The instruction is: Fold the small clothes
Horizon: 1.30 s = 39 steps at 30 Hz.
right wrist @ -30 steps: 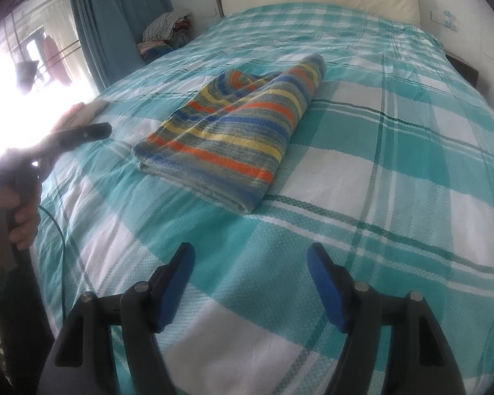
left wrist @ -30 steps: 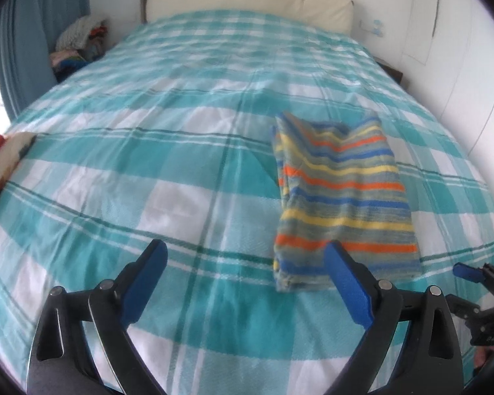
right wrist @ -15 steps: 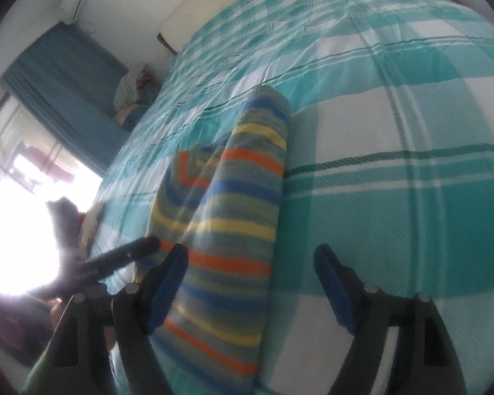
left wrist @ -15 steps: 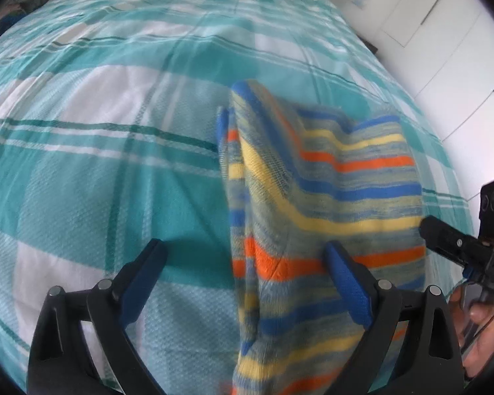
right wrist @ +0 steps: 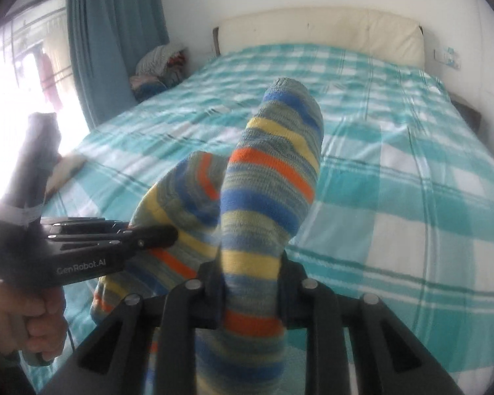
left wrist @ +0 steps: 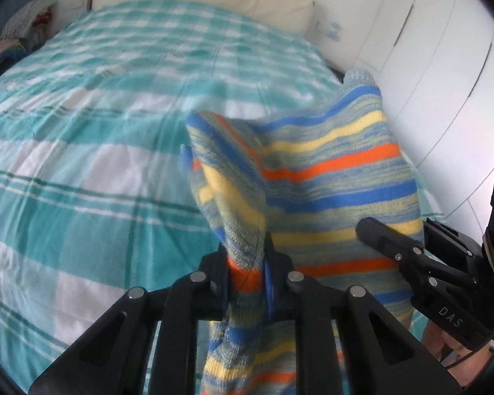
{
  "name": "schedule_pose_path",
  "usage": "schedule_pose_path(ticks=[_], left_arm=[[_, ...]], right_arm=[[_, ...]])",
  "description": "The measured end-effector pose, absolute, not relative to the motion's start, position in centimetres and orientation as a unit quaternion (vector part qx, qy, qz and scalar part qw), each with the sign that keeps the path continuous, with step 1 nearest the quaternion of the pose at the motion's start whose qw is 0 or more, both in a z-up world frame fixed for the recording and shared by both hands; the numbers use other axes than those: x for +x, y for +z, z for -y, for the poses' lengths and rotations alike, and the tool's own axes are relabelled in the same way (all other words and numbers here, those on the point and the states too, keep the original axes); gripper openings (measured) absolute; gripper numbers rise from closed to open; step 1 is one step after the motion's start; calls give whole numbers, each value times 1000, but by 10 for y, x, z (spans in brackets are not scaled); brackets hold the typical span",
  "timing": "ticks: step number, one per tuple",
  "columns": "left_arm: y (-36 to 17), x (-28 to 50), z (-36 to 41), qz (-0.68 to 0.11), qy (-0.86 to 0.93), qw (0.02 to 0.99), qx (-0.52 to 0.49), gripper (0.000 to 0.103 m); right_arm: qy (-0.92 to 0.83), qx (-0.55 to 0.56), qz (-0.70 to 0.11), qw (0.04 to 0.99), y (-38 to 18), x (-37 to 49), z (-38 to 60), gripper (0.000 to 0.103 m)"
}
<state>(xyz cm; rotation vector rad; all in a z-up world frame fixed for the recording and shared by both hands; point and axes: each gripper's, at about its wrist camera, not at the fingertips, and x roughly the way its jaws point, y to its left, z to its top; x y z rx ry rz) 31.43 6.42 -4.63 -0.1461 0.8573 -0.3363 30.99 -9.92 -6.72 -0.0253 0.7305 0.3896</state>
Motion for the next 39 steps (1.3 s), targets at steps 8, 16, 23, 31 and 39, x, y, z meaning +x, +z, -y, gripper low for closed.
schedule_pose_path(ticks=[8,16,23,31,39], left_arm=[[-55,304,-71,-394,-39,918,-20,85],[-47,194,-59,-324,6,943,71,101],[-21,136,-49,-291,81,950,80,103],[-19,94,-42,-321,77,941,73,103],[-9,79,-43,-321,50,944,62,103]], right_arm=[[117,8,-397,910,-64,329,135,92],[52,-105,-391,913,-71,231,149,93],[26,-85,-372,924,-48,149,143,97],[25,-93,-358,929,-24,95,124,101],[23,-93,-355,930,-10,75,120,102]])
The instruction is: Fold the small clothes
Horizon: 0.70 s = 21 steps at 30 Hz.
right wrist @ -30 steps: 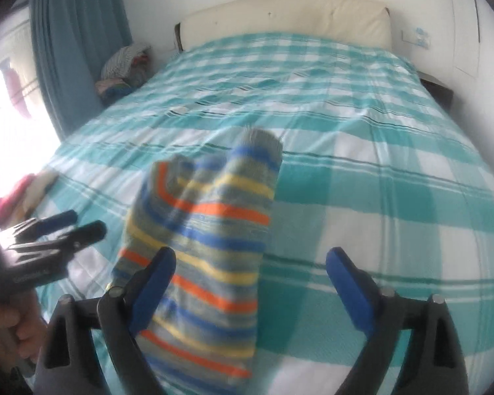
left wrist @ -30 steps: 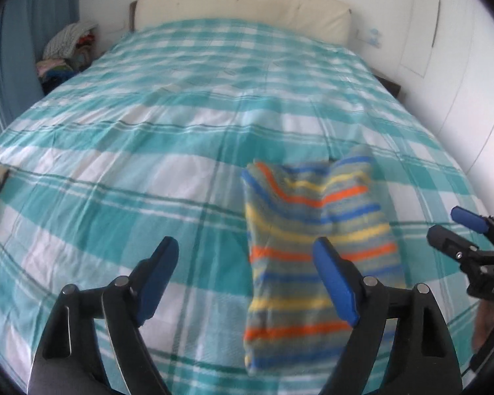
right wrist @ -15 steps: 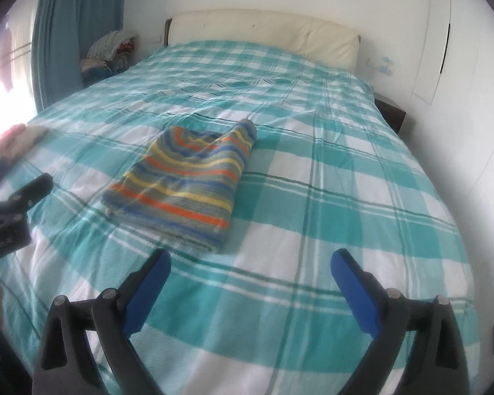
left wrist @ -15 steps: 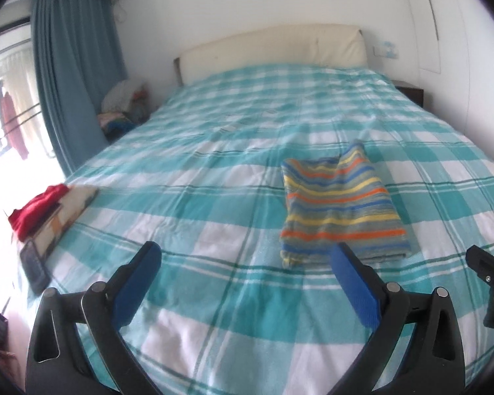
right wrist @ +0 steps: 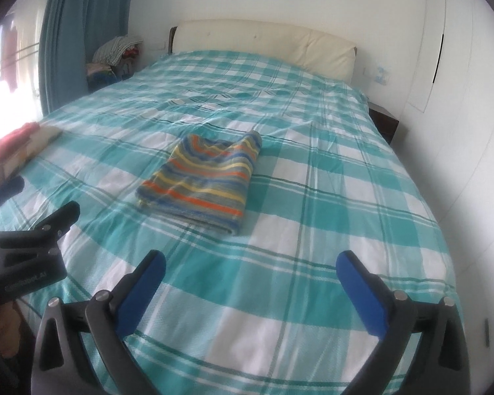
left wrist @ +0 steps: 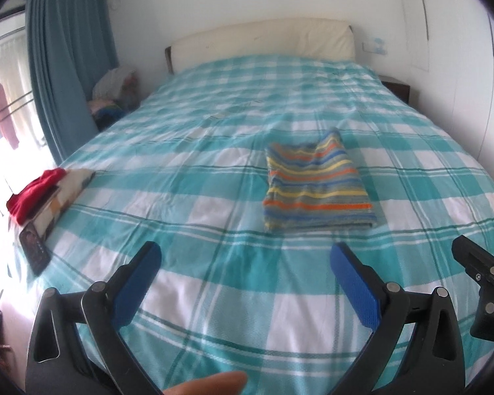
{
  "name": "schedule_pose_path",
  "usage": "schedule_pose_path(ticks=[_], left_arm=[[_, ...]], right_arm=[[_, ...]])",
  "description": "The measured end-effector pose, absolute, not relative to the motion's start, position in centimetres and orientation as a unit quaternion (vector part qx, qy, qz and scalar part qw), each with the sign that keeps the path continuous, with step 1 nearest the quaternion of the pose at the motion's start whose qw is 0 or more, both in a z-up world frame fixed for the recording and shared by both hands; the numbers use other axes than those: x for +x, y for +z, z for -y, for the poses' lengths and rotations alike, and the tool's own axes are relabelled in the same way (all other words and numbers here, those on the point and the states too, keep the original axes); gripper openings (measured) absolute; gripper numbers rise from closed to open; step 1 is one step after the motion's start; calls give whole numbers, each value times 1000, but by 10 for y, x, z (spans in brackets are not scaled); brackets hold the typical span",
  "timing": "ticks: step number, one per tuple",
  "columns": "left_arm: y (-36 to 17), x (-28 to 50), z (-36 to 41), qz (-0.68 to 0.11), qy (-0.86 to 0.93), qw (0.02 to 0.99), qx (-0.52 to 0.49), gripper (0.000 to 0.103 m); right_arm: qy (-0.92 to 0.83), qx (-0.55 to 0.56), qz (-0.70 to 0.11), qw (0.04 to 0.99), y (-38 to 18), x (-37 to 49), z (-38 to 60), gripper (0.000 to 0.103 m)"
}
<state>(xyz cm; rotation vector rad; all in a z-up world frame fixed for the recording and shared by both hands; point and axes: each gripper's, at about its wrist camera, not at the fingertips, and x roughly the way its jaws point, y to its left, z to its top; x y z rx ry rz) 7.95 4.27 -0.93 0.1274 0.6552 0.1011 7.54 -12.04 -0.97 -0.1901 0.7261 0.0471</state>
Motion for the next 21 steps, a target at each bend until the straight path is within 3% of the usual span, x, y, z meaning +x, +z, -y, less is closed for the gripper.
schedule_pose_path(ticks=[21], left_arm=[[14,54,-45,-325,11,945,19,103]], right_arm=[[18,-96,-346,933,18,51,114,102]])
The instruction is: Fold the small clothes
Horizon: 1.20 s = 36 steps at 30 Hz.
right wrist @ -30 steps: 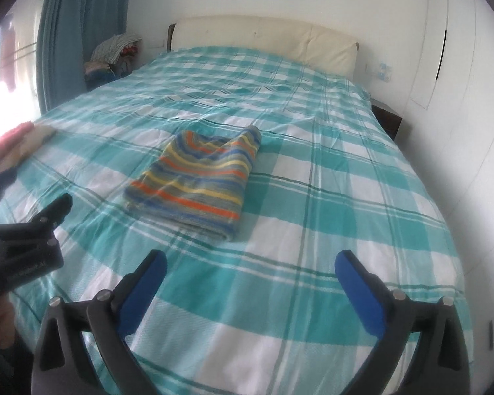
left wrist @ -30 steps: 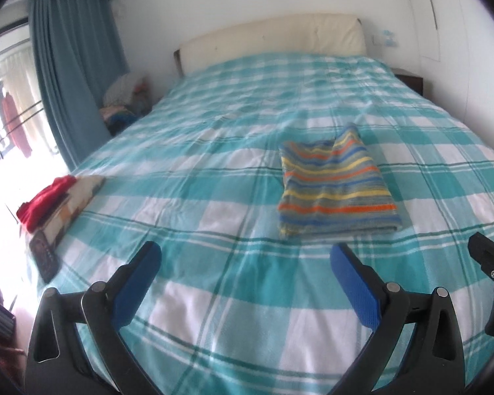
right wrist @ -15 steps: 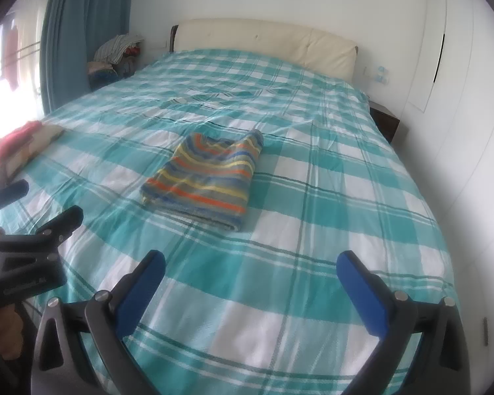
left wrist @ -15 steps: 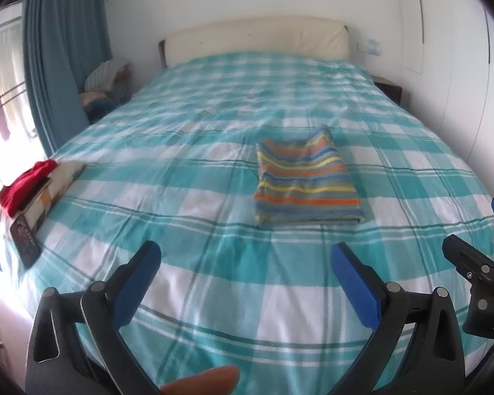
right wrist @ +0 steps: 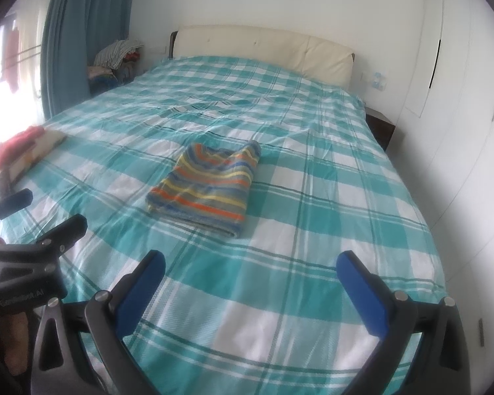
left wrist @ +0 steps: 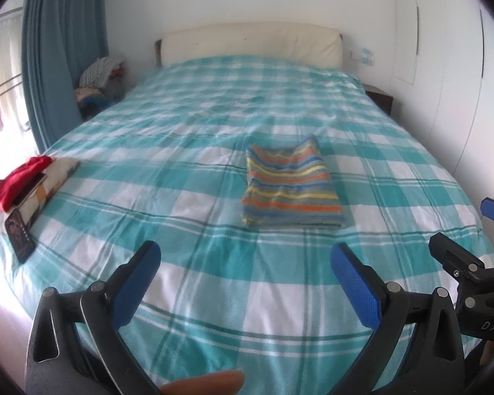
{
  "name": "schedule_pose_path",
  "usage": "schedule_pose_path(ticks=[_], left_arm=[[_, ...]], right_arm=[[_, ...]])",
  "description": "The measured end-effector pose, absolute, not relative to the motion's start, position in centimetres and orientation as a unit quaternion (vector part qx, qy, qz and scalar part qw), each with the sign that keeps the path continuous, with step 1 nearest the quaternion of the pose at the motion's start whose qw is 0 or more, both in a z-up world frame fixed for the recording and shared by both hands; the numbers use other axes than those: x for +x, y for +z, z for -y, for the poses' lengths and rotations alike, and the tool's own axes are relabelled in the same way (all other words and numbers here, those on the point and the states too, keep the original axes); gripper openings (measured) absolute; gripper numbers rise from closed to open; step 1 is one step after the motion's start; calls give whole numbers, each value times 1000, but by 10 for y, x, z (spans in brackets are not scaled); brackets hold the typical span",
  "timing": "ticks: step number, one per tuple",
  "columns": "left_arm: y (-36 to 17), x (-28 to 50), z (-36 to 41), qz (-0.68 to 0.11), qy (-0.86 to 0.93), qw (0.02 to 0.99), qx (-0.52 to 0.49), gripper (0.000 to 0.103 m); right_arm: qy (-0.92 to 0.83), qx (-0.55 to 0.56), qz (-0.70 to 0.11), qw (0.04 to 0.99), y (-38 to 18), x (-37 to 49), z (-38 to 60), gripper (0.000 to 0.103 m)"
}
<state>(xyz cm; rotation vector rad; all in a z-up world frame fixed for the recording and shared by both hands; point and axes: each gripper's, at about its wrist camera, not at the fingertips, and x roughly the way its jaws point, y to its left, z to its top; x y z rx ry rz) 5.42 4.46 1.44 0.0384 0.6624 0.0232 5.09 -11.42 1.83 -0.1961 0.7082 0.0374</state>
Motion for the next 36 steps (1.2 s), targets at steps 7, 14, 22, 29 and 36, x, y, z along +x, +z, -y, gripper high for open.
schedule_pose_path(ticks=[7,14,22,29,36], left_arm=[[18,48,-40,-322,26,946,38,103],[19,50,-45,-341,32,939,26,103],[26,48,-44,-343,33,939,24,103],[29,48,-42,-343,35,938,29,103],[32,48,-40,-341,33,939,29,103]], right_arm=[[20,-89,-343,935,24,46,114,102],[23,-86,-346,934,29,42,112,102],[21,-90,-340,936,39,36,108,102],[22,-88,-344,935,43,37,109,102],[32,-74,-356,931,46,35,109,102]])
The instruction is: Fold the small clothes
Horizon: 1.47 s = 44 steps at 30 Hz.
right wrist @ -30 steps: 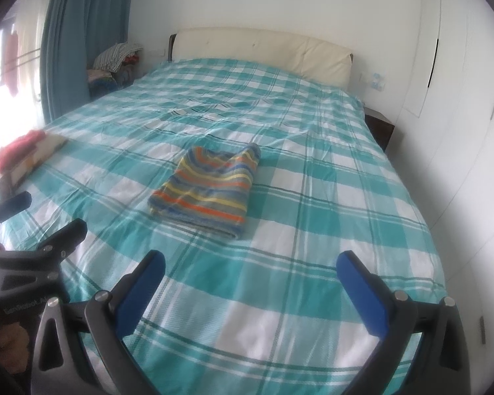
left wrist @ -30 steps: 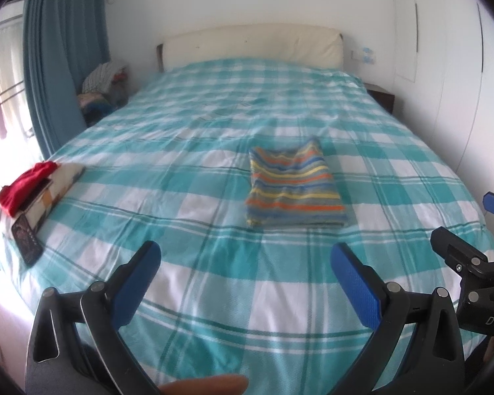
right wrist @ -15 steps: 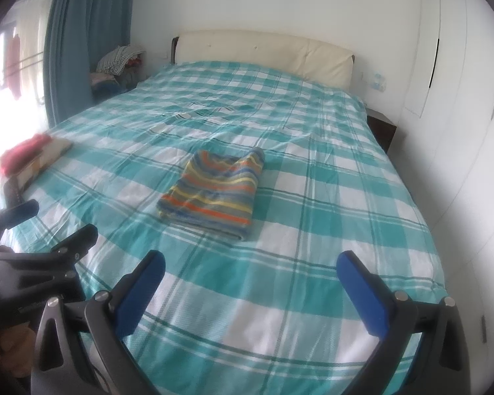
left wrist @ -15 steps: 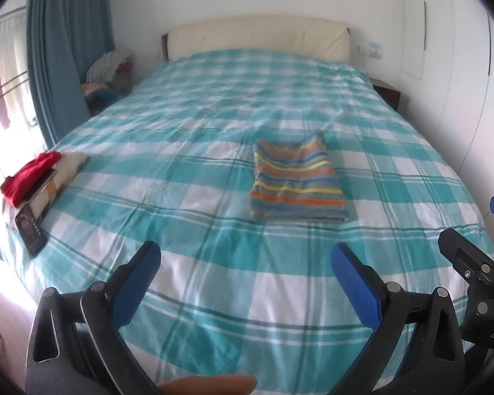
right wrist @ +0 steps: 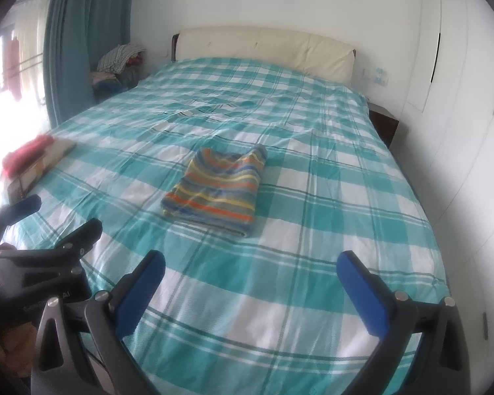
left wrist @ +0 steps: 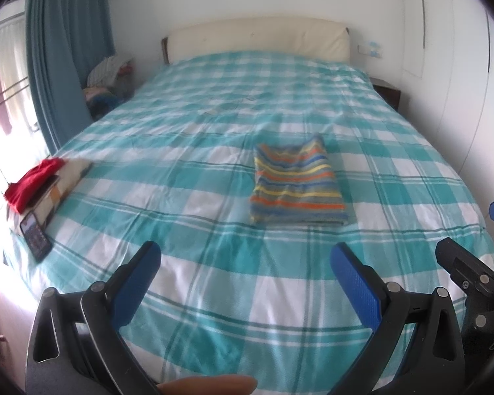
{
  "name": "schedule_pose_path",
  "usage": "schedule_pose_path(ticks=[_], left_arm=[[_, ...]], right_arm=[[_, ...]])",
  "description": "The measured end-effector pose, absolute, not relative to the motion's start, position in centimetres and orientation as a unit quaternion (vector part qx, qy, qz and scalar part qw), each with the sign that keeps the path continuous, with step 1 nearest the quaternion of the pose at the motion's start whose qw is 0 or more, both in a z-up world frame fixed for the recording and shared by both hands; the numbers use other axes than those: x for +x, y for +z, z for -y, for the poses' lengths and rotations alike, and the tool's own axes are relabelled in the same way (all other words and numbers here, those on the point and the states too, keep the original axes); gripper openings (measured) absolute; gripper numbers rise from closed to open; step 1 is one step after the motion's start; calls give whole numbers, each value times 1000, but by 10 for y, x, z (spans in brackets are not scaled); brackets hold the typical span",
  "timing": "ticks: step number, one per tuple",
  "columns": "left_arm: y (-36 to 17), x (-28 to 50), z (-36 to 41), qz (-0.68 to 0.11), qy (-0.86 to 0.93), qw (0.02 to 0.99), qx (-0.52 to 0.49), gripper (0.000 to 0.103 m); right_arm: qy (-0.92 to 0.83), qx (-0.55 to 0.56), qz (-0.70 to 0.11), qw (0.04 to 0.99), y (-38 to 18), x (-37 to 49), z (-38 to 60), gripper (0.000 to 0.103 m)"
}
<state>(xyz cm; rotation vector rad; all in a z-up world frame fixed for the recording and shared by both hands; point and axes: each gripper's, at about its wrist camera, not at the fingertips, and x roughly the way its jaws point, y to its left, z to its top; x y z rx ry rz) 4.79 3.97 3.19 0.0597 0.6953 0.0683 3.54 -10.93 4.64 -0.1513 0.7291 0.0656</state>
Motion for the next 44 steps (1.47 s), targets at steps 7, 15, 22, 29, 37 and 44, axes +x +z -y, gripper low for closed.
schedule_pose_path(ticks=[7,15,22,29,37,44], left_arm=[[34,49,-35,-344,31,938,30,103],[40,47,-32,-338,27,940,32,103],[41,48,-32,-338,29,940,29,103],[40,50,-32,-344,25,938,25,103],[41,46,-30,-335,17,942,19,103],[43,46,-30,-333,18,942,21,103]], right_arm=[[35,-62,-353,933,52,32,113,102],[41,-57,-346,936,63,23,111,102],[40,-60,-346,935,63,24,106,102],[29,-63,-349,935,60,27,109,102],[28,-61,-350,934,60,29,112,102],[28,-61,-350,934,60,29,112,102]])
